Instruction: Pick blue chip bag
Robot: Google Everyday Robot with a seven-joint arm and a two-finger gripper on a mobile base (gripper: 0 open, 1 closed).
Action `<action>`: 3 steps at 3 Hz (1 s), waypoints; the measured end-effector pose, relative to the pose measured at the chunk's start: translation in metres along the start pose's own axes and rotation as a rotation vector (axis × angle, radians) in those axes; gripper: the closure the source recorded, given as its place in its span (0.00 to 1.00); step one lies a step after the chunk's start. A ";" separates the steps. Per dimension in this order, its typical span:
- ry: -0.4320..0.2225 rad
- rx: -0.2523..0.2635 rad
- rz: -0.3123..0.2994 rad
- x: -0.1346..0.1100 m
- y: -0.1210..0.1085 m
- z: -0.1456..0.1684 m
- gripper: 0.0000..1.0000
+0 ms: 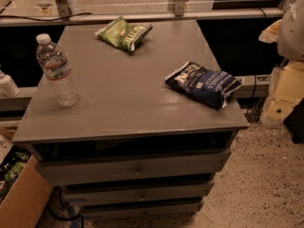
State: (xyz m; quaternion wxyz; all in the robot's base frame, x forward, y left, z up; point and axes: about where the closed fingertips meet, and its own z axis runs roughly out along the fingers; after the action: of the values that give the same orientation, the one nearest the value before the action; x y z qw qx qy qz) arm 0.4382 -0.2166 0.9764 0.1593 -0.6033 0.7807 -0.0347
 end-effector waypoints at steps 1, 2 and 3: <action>0.000 0.000 0.000 0.000 0.000 0.000 0.00; -0.015 0.010 -0.012 -0.004 0.000 -0.001 0.00; -0.052 0.016 -0.028 -0.022 -0.003 0.021 0.00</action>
Offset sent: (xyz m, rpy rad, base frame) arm 0.0013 0.0082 -0.0004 0.0194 -0.0149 0.0334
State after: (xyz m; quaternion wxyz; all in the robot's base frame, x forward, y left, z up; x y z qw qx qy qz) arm 0.4523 -0.1936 0.9618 0.1841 -0.6136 0.7674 -0.0275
